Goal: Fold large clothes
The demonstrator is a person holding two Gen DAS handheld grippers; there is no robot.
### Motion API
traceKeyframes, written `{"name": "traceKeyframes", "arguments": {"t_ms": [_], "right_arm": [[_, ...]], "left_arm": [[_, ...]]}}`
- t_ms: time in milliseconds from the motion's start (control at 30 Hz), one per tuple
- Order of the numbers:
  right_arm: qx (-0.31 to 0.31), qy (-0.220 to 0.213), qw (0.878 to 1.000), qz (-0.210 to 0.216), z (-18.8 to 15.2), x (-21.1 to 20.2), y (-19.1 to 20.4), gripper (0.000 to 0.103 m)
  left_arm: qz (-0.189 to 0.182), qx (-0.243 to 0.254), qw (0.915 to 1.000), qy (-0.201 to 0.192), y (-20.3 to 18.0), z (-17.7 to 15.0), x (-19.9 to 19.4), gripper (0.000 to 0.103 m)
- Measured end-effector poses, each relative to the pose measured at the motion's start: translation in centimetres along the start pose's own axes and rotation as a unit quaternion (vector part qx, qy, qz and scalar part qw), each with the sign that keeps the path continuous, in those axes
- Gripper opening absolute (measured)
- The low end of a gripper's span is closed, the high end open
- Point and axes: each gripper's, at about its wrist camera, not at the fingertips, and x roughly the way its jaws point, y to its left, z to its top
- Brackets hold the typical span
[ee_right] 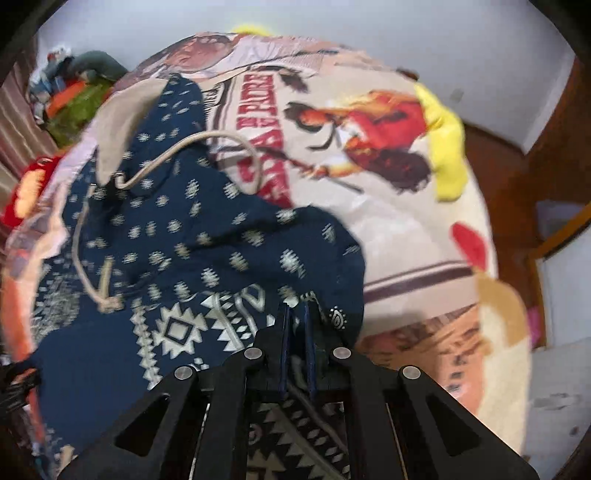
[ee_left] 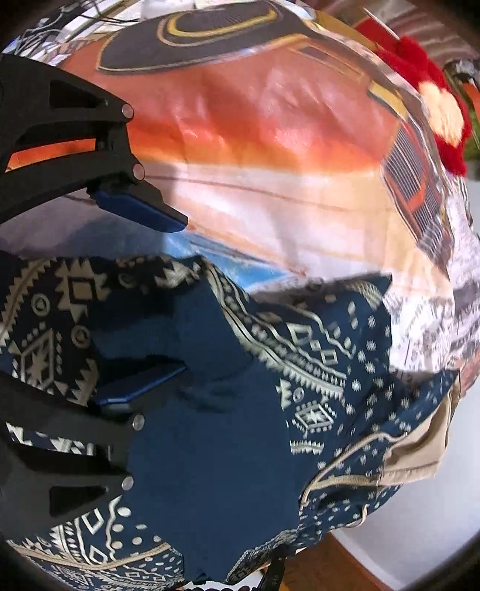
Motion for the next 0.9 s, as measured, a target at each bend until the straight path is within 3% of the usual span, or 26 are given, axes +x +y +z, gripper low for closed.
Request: {"name": "traceKeyframes", "arguments": {"t_ms": [167,233,367,433,667,900], "right_arm": [[-0.048,-0.024,0.994,-0.095,0.0,0.2,1.5,0.003],[-0.058,-0.035,0.988,-0.140,0.1,0.3,1.7,0.003],[-0.050,-0.027,0.989,-0.138,0.4,-0.5,0.9,0.003],[-0.047,-0.029,0.990,-0.127,0.4,-1.8,0.6,0.003],[-0.036,-0.072,0.997,-0.018,1.1,-8.6,0.8,0.003],[-0.028,-0.117,0.990,0.070,4.9,-11.2,3.8,0.003]], "left_arm": [[0.032,-0.008,0.9995,0.003,1.8,-1.1,-0.1,0.073],[0.023,-0.018,0.9995,0.011,2.9,-1.3,-0.2,0.073],[0.036,0.009,0.9993,0.004,2.6,-0.9,-1.8,0.070],[0.041,0.029,0.9986,-0.016,1.9,-0.1,-3.2,0.070],[0.024,0.065,0.9920,-0.105,-1.3,6.3,-7.9,0.070],[0.007,0.070,0.9899,-0.123,-4.3,14.0,-7.1,0.071]]}}
